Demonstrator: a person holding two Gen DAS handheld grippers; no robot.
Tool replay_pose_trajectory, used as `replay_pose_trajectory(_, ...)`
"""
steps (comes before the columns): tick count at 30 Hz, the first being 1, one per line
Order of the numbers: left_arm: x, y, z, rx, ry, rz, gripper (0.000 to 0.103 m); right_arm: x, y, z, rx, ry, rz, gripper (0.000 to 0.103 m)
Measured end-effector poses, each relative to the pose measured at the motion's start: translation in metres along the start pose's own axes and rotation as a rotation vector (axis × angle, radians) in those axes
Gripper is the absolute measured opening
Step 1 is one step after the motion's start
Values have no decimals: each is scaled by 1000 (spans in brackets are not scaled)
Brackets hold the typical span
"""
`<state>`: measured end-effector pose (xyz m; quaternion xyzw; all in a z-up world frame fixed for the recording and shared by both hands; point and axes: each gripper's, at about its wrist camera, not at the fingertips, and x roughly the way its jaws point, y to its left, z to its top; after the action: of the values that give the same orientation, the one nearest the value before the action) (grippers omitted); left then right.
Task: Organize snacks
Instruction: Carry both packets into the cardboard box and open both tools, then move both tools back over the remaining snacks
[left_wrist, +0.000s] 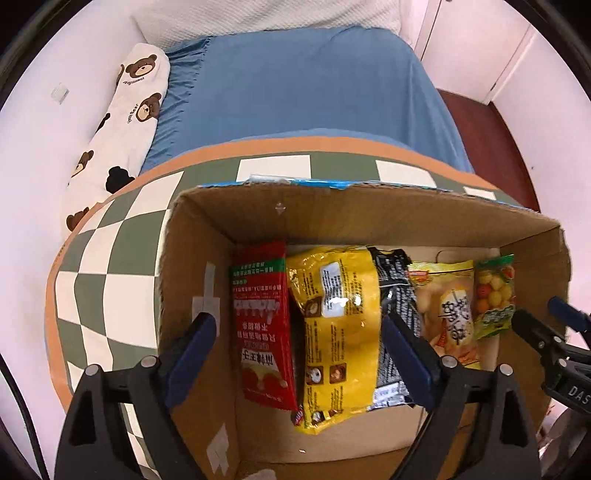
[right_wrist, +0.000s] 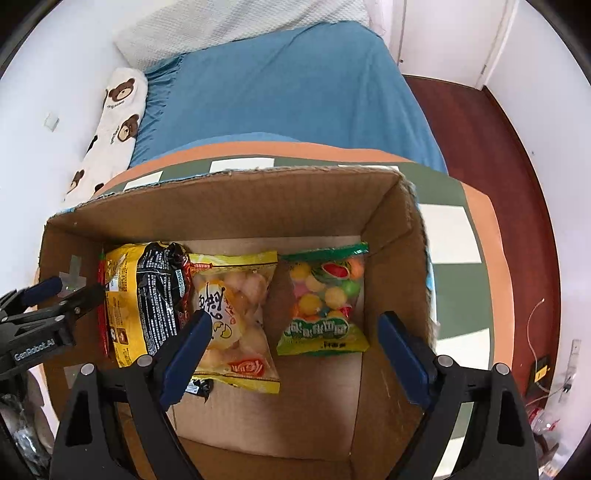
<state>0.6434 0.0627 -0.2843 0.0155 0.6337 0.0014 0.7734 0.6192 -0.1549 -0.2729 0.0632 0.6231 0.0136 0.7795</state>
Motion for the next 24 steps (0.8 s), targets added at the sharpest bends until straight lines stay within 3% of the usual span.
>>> replay_pose_trajectory(13,-69,-4,-86,-21,-195,-36,91,-54,8,-83,-33,-130,10,93)
replay_pose_trajectory(24,-136,-10,-161,2,-342,-54,91,-135,21,-158,-72,-306,9,93)
